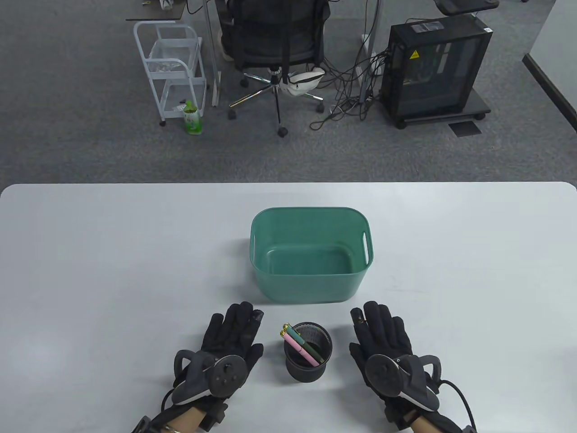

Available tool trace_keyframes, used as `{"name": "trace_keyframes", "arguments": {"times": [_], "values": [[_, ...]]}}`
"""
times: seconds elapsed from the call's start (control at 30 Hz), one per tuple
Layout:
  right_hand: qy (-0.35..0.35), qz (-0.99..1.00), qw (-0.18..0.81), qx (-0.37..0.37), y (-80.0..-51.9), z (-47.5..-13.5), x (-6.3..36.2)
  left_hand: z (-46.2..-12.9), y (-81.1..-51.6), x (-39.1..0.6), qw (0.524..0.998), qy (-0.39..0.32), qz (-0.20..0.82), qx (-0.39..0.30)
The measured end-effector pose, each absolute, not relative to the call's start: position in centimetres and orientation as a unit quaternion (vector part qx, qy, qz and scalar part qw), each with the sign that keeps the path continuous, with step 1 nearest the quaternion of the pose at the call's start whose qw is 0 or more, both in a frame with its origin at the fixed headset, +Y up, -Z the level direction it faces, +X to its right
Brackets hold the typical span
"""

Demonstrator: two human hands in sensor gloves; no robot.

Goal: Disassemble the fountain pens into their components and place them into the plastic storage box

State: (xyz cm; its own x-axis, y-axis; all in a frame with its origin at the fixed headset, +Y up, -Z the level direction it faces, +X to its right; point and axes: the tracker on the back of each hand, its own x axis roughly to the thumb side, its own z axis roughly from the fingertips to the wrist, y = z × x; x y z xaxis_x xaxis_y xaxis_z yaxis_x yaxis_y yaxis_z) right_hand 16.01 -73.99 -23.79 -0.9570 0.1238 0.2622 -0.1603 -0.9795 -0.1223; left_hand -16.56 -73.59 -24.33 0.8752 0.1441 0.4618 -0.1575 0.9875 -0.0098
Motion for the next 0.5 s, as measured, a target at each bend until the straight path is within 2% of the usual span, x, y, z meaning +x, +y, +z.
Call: {"name": "trace_keyframes", "arguments": {"times": [0.5], "values": [[-0.07,0.986,0.073,0.13,-74.1,-23.78,15.96,-24.28,-73.62,-16.47,0.968,-0.24,0.076,0.014]]}}
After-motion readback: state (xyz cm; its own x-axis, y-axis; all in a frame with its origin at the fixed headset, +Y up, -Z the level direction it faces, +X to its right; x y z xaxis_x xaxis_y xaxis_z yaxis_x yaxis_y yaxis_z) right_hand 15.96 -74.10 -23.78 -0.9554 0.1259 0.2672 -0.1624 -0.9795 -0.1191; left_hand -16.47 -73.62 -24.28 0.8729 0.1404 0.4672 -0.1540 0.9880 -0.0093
